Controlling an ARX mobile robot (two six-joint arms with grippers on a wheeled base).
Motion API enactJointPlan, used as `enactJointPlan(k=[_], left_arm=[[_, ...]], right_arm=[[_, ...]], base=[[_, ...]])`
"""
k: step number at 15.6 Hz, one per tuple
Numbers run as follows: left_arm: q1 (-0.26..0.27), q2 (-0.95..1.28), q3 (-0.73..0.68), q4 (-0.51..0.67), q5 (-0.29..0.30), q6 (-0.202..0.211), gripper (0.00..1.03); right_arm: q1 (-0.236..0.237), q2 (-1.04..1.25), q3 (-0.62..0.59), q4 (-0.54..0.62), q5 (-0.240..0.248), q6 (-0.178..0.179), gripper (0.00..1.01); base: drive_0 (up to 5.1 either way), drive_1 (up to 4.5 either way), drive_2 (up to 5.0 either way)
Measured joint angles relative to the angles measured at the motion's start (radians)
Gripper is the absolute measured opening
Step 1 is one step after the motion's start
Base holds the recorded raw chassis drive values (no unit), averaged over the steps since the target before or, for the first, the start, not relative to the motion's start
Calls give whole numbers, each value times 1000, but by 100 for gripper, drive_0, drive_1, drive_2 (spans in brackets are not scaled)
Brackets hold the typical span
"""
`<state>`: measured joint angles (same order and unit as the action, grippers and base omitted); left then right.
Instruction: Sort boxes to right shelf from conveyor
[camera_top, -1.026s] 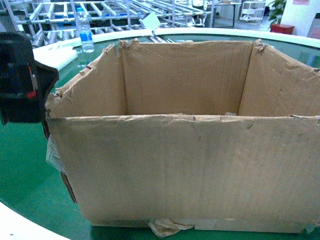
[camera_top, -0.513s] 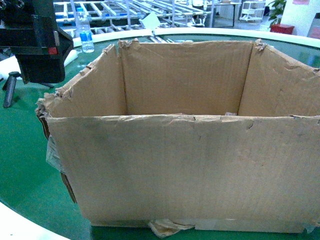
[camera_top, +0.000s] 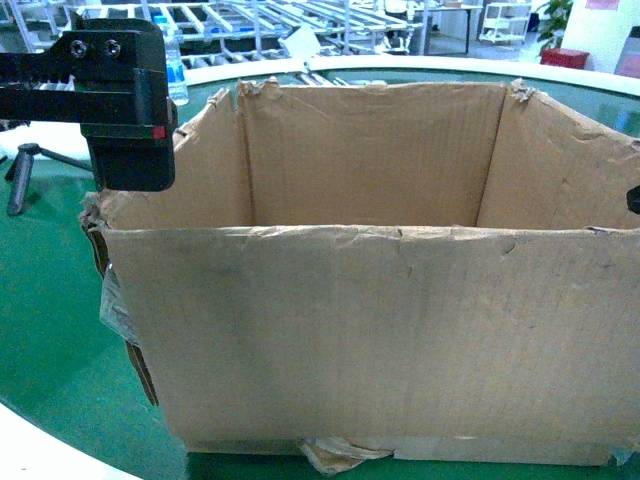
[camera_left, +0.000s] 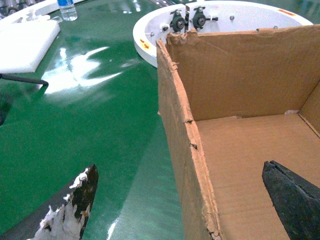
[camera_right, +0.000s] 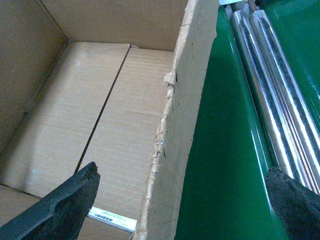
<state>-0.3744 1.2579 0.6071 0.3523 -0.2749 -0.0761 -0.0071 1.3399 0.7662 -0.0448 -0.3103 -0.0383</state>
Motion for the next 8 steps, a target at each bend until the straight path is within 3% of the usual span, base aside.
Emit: enactJointPlan(k=[3, 8], left_arm=[[-3, 34, 13, -64, -60, -27, 98], [-16, 114, 77, -93, -58, -60, 98]], right_arm=[[0, 0, -1, 1, 0, 0, 98], [0, 0, -1, 1, 0, 0, 98]], base=[[0, 0, 0], [0, 0, 0]])
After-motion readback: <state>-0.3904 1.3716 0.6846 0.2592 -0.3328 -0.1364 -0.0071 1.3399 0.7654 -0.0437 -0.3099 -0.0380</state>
